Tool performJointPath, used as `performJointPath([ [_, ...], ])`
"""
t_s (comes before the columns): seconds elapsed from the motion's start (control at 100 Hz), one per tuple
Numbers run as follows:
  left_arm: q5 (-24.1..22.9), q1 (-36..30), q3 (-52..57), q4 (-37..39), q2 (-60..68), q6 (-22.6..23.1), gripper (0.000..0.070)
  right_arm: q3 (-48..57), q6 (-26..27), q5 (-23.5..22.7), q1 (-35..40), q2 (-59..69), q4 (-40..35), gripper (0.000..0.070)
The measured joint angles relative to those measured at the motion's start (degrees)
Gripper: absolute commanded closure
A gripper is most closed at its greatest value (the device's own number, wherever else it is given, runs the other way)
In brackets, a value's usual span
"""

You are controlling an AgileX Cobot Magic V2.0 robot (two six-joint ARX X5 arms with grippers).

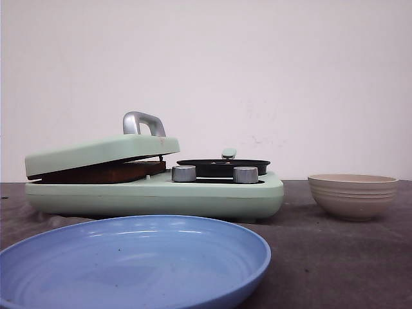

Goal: Make breakfast with bread and shrimp

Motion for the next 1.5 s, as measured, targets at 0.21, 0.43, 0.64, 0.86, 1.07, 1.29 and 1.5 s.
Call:
performJointPath([
  [0.21, 0.0, 0.0, 0.0, 0.0, 0.0, 0.0, 0.0695, -8.2, 1.0, -1.9, -4.5, -12.8, 0.3, 0.0700],
  [0.43, 0.2, 0.0, 0.0, 0.0, 0.0, 0.0, 0.0695, -9.8, 3.4, -6.8, -8.3, -13.7, -1.9, 0.0700],
  [0.64, 0.2, 0.0, 0.0, 0.0, 0.0, 0.0, 0.0695, -9.8, 4.4, -9.1, -10.0, -13.7, -2.1, 0.0700],
  [0.86, 0.2, 0.0, 0.0, 0.0, 0.0, 0.0, 0.0695, -9.8, 6.5, -8.7, -10.1, -13.7, -2.1, 0.0700],
  [1.07, 0.2, 0.0, 0.0, 0.0, 0.0, 0.0, 0.0695, -9.8, 13.9, -7.4, -10.4, -13.7, -2.0, 0.0700],
  [1.29, 0.2, 0.0, 0.0, 0.0, 0.0, 0.0, 0.0695, -9.8, 16.4, -6.6, -12.5, -13.7, -2.0, 0.0700],
  [1.5, 0.2, 0.0, 0.0, 0.0, 0.0, 0.0, 0.0695, -9.8, 16.8, -6.3, -13.0, -13.7, -2.0, 0.0700],
])
